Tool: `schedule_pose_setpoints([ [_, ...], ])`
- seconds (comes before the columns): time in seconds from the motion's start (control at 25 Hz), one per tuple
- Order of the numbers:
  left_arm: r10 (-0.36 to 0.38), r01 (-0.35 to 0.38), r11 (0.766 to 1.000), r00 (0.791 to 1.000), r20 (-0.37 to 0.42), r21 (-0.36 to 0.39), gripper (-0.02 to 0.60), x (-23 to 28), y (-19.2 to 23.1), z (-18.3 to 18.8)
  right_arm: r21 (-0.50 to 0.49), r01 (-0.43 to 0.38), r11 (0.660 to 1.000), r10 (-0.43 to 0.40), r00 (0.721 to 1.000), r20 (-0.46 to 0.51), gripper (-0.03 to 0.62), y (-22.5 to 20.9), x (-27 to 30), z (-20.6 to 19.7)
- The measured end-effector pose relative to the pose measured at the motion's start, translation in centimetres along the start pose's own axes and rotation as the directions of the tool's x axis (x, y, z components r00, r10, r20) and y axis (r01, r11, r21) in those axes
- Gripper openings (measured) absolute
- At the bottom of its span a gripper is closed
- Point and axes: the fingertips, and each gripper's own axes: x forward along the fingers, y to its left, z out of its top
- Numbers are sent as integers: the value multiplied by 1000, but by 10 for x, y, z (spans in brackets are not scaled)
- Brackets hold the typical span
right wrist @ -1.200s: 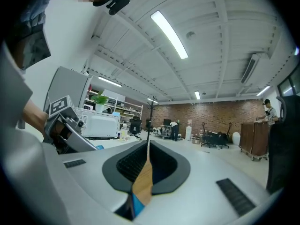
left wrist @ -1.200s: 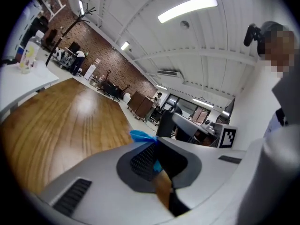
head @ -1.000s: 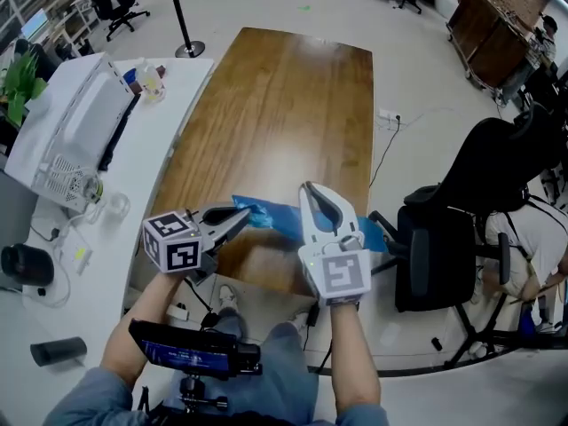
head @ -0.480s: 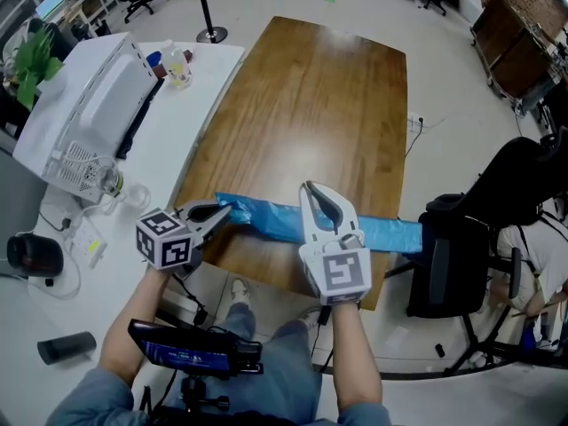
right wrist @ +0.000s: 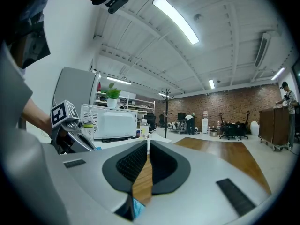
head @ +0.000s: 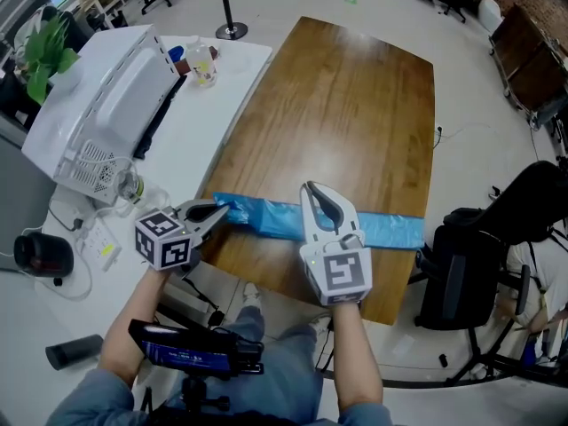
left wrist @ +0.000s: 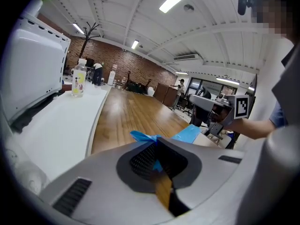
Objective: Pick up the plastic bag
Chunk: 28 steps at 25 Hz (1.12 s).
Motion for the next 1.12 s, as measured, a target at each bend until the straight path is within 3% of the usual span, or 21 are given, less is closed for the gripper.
schedule_pose_setpoints([
  [0.2,27,-27,999,1000,-13,27,9,-7,19,-2,-2,-14,1000,14,1000,3,18,13,20,-1],
  [0.36,89,-88,992,996,-3,89,20,-11,31,-2,1,-23,1000,23,1000,0,18,19,26,-3],
  [0.52,136,-138,986,990,28,92,26,-16,40,0,2,-28,1000,28,1000,-4,18,23,27,-3],
  [0.88,201,-205,977,977,71,63,103,-23,46,3,0,-29,1000,29,1000,-9,18,26,22,-4],
  [1.12,246,-255,965,962,117,62,220,-28,48,12,5,-32,999,33,999,-8,18,29,19,-5],
])
